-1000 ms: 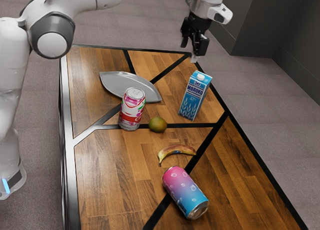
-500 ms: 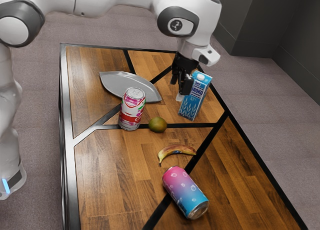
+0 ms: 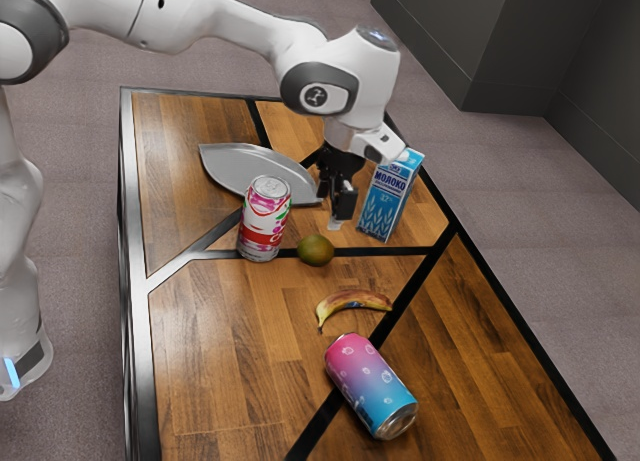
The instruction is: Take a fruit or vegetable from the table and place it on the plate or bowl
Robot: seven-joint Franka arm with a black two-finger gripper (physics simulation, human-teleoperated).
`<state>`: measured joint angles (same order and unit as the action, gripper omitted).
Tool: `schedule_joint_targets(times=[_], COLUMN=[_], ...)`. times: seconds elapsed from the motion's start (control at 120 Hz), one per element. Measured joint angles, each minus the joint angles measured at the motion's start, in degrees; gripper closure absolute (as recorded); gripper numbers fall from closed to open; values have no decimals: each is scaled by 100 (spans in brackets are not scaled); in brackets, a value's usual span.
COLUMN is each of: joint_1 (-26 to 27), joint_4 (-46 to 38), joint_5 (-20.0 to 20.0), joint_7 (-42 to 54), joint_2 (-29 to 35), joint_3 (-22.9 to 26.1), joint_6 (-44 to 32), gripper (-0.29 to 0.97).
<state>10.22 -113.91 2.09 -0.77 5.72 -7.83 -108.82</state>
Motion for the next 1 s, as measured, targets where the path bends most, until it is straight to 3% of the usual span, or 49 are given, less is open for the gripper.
schedule_joint_targets(times=[0.85, 0.942, 1.0], joint_1=[-9, -5, -5], joint_4=[-853, -854, -855], joint_5=[-15, -20, -25], joint_7=[1, -2, -9], joint_2=[-313, -370, -391], joint_3=[8, 3, 2], joint_6=[-1012, -1048, -1064], gripper=[0, 3, 14])
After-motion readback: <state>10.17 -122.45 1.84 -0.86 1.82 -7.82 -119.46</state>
